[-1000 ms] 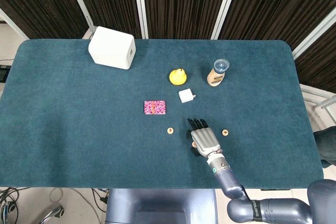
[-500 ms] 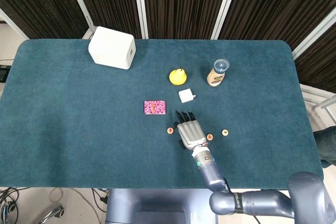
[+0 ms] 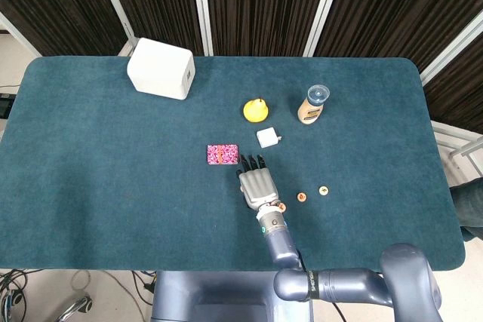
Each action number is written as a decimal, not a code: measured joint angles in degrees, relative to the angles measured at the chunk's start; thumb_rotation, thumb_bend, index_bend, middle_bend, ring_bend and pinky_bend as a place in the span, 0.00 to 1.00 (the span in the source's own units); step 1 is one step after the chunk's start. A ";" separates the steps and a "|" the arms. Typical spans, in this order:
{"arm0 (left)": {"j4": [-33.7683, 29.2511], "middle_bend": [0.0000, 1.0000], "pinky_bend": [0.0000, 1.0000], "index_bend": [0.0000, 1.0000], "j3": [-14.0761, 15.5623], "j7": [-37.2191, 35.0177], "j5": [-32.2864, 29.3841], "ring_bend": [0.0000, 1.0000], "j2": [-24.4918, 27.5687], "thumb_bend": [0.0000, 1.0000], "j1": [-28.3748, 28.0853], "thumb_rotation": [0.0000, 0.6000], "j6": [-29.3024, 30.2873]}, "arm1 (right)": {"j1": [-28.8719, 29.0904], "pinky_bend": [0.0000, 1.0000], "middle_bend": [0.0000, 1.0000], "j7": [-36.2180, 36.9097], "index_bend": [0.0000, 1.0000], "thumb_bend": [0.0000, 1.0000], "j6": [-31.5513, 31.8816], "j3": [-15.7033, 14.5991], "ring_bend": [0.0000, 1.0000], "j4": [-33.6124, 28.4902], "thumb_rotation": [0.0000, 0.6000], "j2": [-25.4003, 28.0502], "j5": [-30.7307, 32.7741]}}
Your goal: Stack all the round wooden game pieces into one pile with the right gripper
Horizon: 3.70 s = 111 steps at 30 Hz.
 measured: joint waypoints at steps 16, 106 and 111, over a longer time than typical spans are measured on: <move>0.20 0.00 0.05 0.00 -0.02 -0.23 -0.09 0.00 0.02 0.09 -0.04 1.00 -0.17 | 1.13 0.00 0.00 -0.27 0.46 0.40 -1.03 0.48 0.00 6.18 1.00 -3.10 1.73; -0.46 0.00 0.05 0.00 0.20 3.18 -0.18 0.00 -0.78 0.09 -0.29 1.00 0.62 | -11.59 0.00 0.00 6.02 0.52 0.40 3.18 -10.99 0.00 -15.57 1.00 15.20 -7.62; -0.51 0.00 0.05 0.00 0.19 3.22 -0.25 0.00 -0.78 0.09 -0.24 1.00 0.70 | -11.64 0.00 0.00 5.91 0.52 0.40 3.15 -10.93 0.00 -15.71 1.00 15.27 -7.73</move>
